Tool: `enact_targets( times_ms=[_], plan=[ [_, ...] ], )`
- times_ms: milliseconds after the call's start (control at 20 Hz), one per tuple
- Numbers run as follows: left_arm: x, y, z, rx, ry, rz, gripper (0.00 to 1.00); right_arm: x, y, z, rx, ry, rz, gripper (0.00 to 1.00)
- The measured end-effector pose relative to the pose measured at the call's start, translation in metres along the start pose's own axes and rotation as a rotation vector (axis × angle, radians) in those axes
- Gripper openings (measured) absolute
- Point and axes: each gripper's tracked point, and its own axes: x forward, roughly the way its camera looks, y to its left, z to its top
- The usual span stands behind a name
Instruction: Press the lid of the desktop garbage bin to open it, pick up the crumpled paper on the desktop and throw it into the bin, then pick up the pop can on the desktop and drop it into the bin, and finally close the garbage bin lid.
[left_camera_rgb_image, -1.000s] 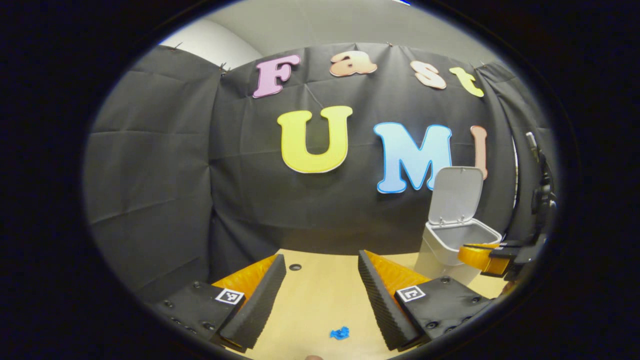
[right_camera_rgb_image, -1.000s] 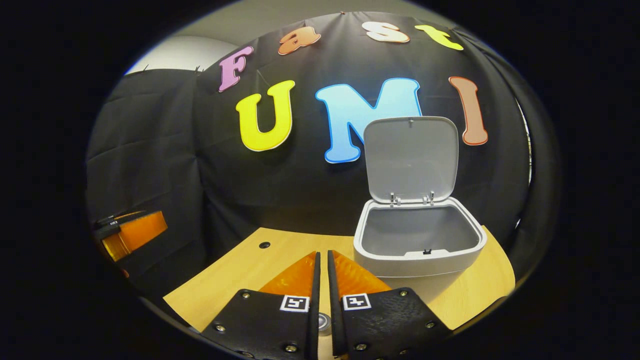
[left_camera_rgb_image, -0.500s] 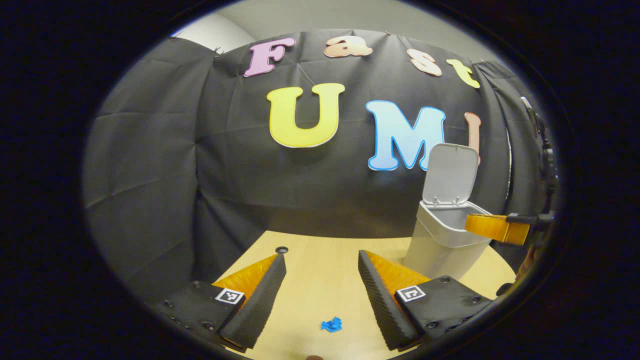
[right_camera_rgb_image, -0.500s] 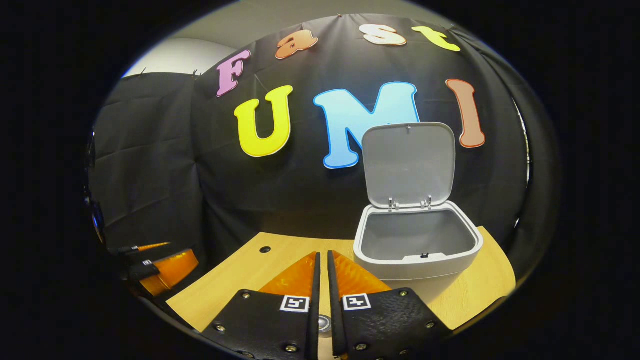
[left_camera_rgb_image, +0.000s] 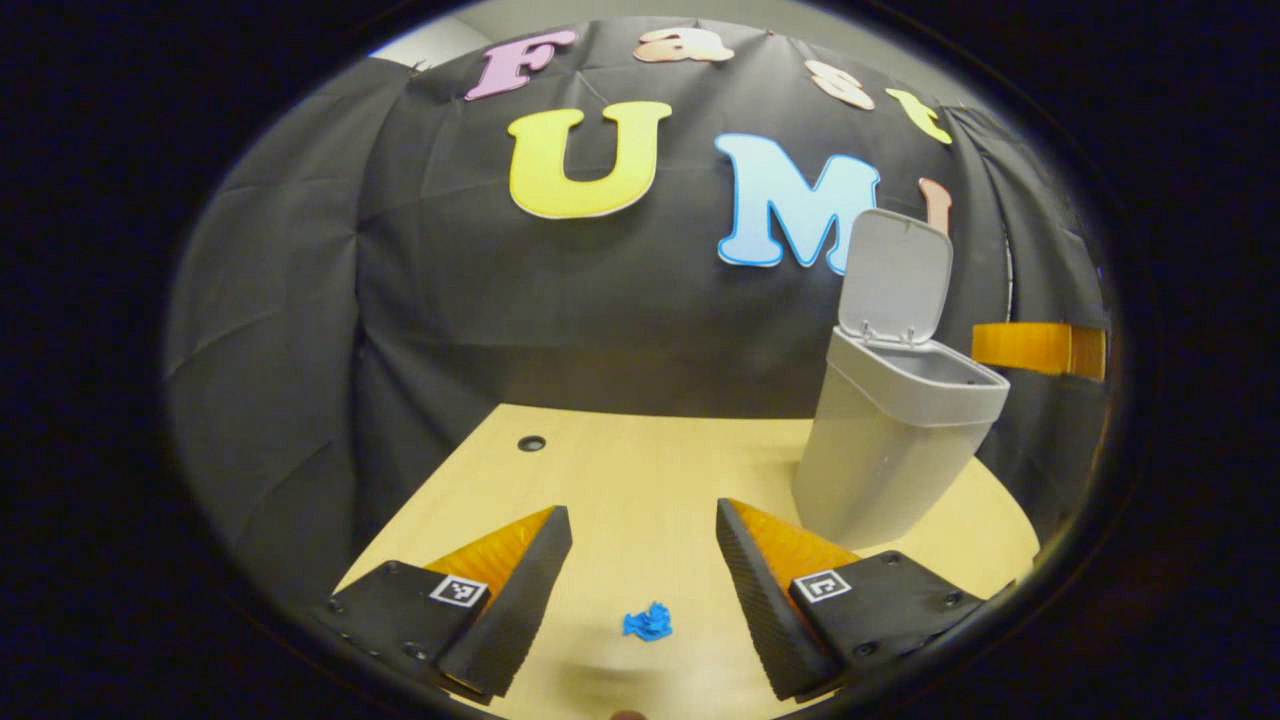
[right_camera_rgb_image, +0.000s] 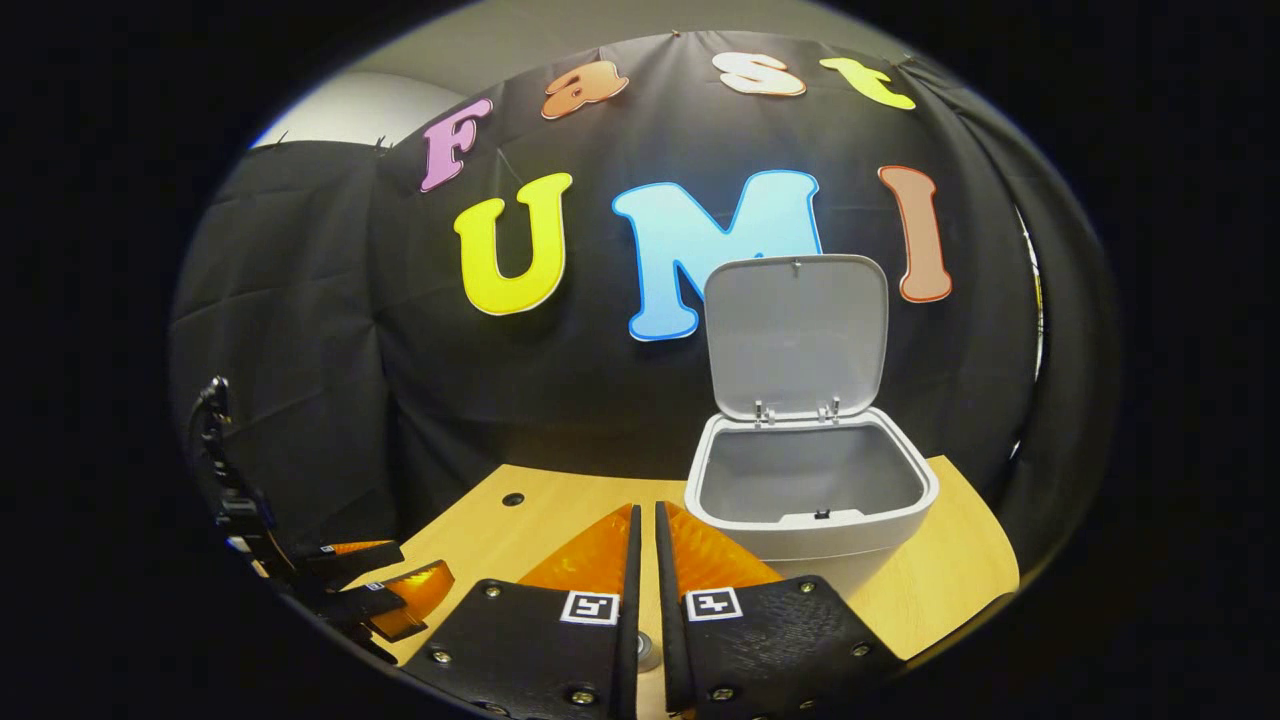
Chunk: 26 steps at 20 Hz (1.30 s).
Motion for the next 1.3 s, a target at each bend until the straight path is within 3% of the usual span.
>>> enact_targets(
  times_ms=[1300],
  plan=[
    [0.081, -0.010, -0.160, 0.045, 0.294, -0.017, 0.96, -0.039, -0.071, 0.000, -0.001, 0.045, -0.207, 0.10]
  ],
)
